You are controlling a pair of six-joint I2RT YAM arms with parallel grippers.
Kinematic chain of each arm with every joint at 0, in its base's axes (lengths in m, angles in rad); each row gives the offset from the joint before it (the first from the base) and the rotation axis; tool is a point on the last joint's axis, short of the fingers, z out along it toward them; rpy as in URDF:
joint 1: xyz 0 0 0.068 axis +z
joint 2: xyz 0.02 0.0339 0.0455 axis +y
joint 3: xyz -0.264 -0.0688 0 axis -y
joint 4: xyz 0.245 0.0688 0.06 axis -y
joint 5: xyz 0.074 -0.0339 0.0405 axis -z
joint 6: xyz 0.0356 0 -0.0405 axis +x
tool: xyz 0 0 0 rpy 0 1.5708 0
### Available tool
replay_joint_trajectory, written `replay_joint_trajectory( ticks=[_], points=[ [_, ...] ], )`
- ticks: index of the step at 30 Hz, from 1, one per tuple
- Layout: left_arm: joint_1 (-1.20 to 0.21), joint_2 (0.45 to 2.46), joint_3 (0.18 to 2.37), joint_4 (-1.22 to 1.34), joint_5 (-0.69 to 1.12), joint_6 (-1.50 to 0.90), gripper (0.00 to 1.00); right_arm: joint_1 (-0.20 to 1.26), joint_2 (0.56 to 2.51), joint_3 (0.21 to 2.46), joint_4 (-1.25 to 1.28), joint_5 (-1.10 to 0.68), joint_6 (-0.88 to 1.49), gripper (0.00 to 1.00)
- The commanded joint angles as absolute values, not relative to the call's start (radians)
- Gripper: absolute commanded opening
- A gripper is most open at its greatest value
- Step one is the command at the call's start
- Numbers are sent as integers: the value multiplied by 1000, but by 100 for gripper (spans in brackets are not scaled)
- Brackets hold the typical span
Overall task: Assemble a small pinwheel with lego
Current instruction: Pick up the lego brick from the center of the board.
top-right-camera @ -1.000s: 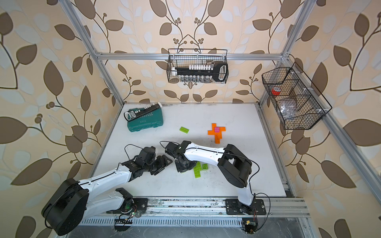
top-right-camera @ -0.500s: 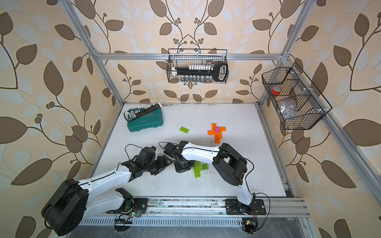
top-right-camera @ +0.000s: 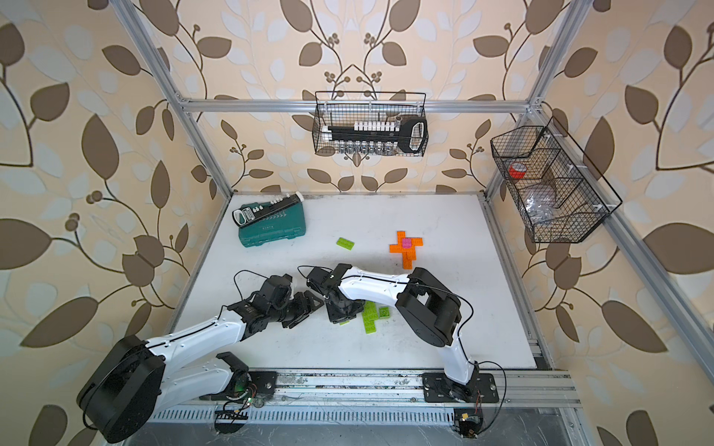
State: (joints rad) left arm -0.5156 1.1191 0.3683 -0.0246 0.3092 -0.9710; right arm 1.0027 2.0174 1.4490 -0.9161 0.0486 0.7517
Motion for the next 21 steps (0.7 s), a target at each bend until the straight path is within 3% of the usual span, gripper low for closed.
replay_joint_trajectory(
  ticks=[1, 21],
  points=[
    [-510, 1097, 364, -23, 321, -947, 75, 1000, 2058, 1462, -947, 72, 761, 11],
    [-512, 1043, 396, -145, 258, -899, 76, 1000, 2006, 1469, -917, -1, 739, 7]
  ],
)
